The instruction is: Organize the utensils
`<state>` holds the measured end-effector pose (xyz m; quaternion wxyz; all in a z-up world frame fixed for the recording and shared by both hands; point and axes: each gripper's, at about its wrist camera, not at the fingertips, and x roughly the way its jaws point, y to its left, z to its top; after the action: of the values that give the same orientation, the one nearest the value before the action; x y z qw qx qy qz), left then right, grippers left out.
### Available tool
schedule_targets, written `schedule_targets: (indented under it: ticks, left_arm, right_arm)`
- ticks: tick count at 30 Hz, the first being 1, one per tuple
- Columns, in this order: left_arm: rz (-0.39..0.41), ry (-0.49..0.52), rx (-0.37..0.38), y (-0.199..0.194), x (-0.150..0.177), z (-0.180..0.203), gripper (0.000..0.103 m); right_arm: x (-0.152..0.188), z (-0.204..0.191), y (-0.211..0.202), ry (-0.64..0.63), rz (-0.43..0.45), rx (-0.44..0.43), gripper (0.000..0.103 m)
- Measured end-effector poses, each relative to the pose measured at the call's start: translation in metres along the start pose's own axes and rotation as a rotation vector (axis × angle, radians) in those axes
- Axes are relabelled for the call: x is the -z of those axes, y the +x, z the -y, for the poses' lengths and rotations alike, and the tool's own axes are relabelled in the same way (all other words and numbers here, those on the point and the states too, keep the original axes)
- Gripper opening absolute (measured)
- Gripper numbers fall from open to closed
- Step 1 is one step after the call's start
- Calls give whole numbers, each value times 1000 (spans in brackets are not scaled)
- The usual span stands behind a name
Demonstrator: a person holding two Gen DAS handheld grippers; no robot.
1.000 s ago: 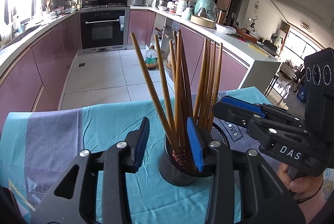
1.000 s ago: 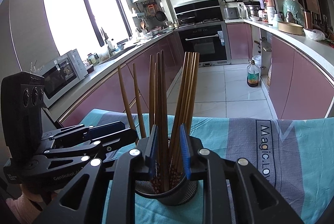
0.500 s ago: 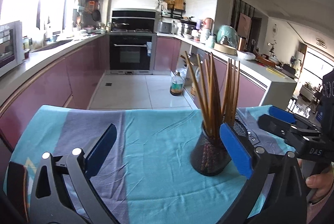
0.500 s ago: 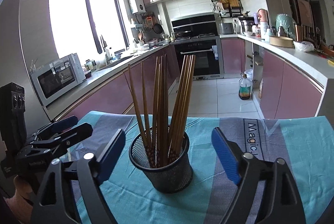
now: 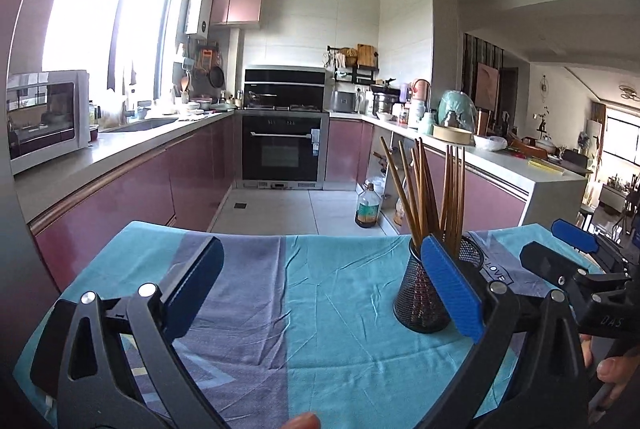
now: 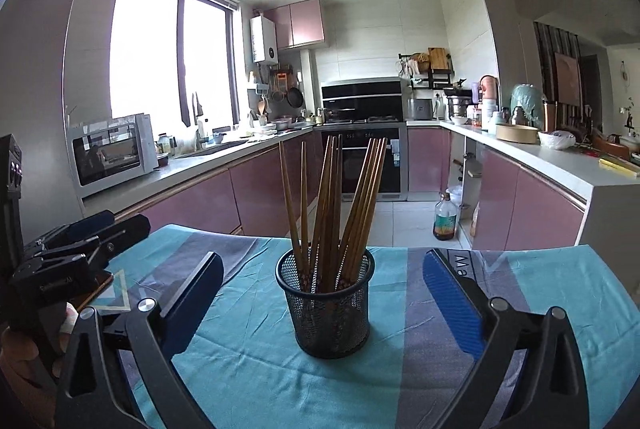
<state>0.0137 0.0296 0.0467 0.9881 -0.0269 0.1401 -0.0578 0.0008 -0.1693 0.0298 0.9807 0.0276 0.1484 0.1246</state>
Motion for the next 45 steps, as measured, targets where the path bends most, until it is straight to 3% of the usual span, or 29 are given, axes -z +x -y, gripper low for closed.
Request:
schedule_targets:
  ticks: [9,26,45]
  left_arm:
    - [39,-34,-21,-19,8,-5,97]
    - [60,-26,-42,-33,13,-1,97]
    - [43,-30,-41,-34,16,0,97]
  right_arm:
    - [7,-2,-22,23,73,67,96]
    - [12,-9,-41,1,123,137,96]
    - [11,-19,-47,-27,140,153,96]
